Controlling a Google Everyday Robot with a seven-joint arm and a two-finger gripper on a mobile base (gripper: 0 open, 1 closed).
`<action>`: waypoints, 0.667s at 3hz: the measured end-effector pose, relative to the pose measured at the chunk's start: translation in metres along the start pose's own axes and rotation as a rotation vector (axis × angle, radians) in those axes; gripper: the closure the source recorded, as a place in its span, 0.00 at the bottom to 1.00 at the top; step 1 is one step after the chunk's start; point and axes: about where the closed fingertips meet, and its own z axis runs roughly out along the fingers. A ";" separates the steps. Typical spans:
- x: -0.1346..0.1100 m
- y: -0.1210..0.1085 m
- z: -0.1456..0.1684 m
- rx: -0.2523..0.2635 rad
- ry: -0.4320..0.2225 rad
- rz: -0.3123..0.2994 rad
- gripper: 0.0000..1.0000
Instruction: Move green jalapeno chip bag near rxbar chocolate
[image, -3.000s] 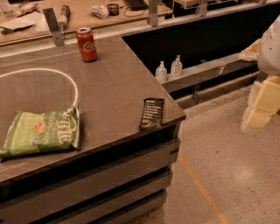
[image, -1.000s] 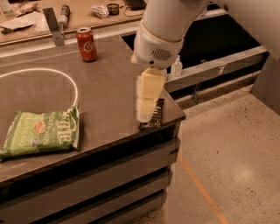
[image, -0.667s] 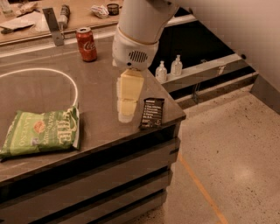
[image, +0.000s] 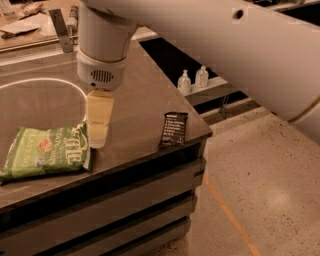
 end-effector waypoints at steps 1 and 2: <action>-0.035 0.011 0.018 0.040 0.052 -0.043 0.00; -0.057 0.019 0.046 0.061 0.119 -0.079 0.00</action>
Offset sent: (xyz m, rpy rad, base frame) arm -0.0362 0.0992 -0.0581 -0.1992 -0.1422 0.0707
